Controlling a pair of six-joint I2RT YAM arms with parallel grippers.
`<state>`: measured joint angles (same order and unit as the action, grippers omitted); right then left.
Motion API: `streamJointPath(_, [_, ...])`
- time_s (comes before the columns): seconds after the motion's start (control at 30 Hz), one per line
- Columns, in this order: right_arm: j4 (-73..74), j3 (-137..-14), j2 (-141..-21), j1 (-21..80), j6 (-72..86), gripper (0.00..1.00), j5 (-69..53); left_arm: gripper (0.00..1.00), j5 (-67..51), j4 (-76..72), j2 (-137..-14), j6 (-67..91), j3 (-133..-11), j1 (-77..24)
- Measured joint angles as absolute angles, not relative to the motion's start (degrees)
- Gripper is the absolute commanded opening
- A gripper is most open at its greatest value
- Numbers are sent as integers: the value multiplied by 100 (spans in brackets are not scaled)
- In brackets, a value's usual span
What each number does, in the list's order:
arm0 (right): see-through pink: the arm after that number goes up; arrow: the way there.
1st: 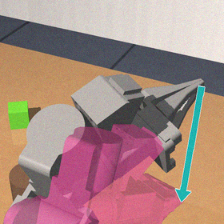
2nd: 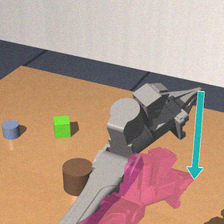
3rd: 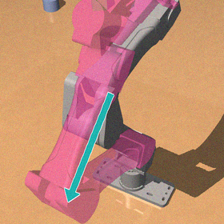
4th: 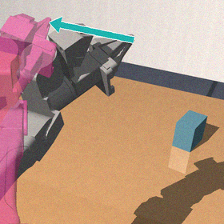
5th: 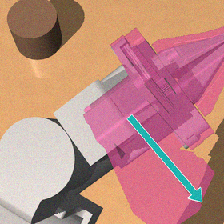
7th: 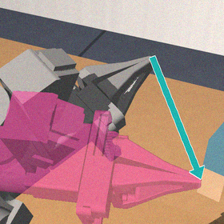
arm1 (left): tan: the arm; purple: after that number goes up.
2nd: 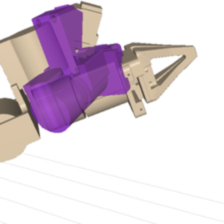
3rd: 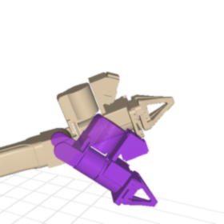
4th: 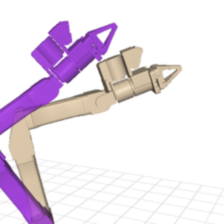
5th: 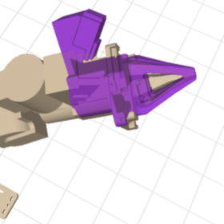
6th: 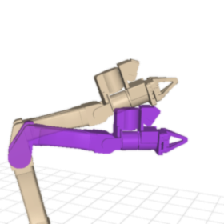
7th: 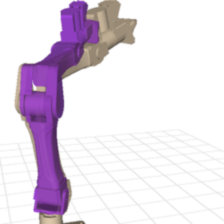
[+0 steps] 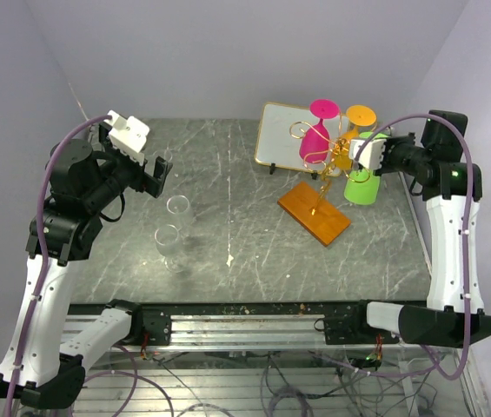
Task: Place the wine glass upside down on the wine glass rack
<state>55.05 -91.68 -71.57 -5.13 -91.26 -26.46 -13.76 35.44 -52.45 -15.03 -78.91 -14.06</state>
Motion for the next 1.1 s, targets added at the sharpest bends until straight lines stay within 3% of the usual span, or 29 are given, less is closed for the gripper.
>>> streamJointPath(1.1, [5843,-9214,-6731,-513,-8766,4,-2132,100,-1463,3546,-5245,-1505,-7891,-1404])
